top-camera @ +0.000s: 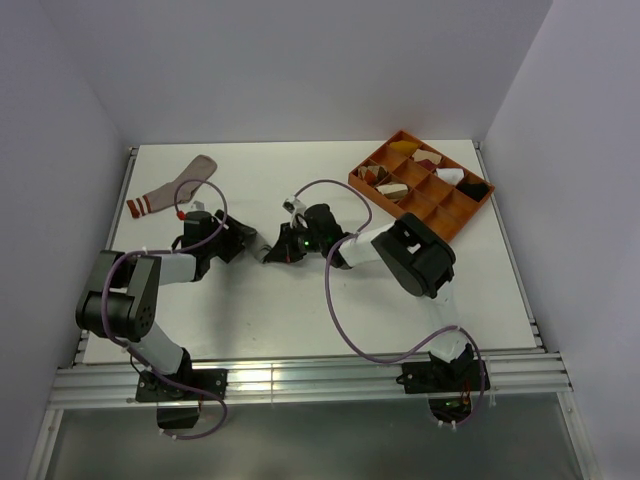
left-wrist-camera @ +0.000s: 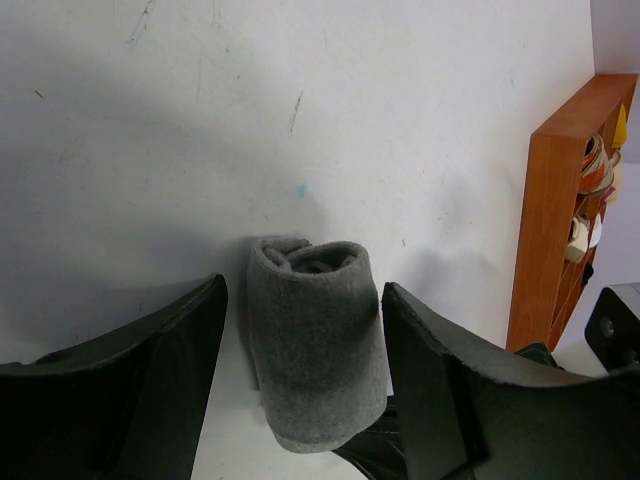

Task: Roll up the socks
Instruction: Roll the sock at the center of the board.

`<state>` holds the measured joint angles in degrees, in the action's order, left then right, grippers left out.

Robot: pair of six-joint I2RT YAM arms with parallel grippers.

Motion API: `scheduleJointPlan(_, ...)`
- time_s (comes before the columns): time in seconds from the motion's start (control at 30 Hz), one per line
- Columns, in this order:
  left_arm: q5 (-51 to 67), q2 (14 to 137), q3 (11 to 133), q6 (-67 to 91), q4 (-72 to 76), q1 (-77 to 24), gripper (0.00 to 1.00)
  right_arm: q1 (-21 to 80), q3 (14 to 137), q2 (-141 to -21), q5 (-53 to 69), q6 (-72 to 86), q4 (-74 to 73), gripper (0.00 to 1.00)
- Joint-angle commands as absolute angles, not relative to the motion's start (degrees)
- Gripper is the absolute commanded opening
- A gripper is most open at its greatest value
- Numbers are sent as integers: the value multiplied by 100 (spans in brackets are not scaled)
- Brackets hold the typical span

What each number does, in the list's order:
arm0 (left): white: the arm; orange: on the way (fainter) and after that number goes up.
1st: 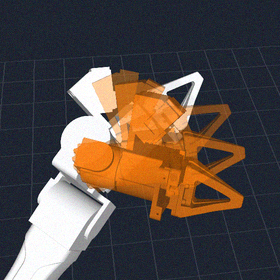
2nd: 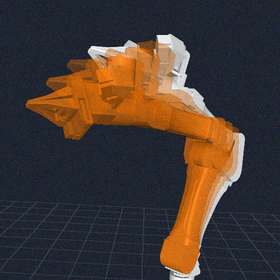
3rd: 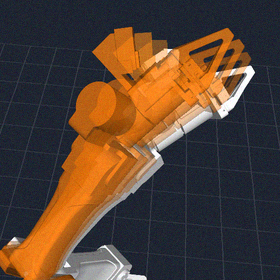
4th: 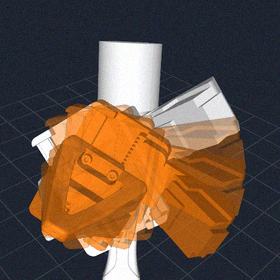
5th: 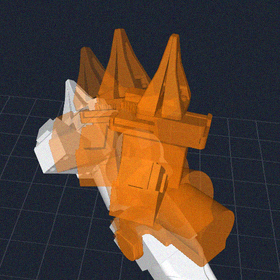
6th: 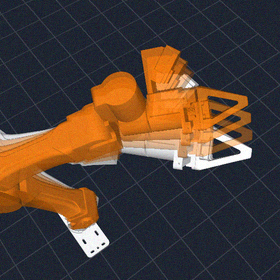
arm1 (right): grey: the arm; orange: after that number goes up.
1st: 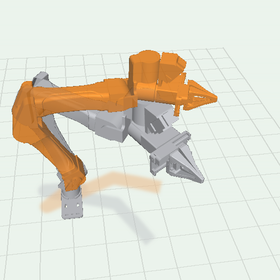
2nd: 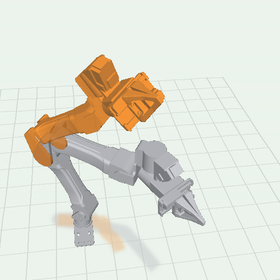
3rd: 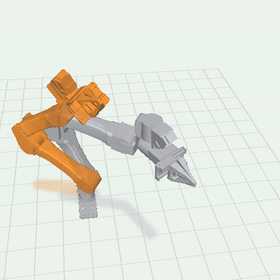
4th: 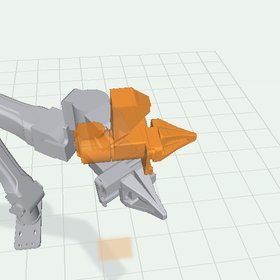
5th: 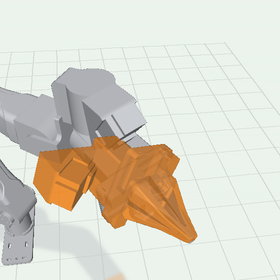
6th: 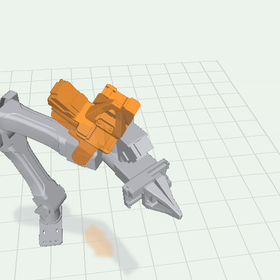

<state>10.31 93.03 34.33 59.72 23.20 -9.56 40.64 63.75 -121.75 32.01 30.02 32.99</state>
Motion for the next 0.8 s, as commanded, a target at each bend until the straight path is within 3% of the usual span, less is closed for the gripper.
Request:
scheduleJointPlan(0.0,870,9422,3480,5854,2303,-897,69,3999,6504,-12305,3287,3067,3129,0)
scheduleJointPlan(0.27,975,9553,3454,5801,2390,-835,67,3938,6556,-12366,3392,3243,3120,0)
scheduleJointPlan(0.47,1072,9703,3384,5827,2601,-835,60,3876,6557,-12401,3498,3340,3155,0)
scheduleJointPlan(0.77,1195,9809,3349,5792,2690,-870,25,3858,6636,-12410,3489,3296,3041,0)
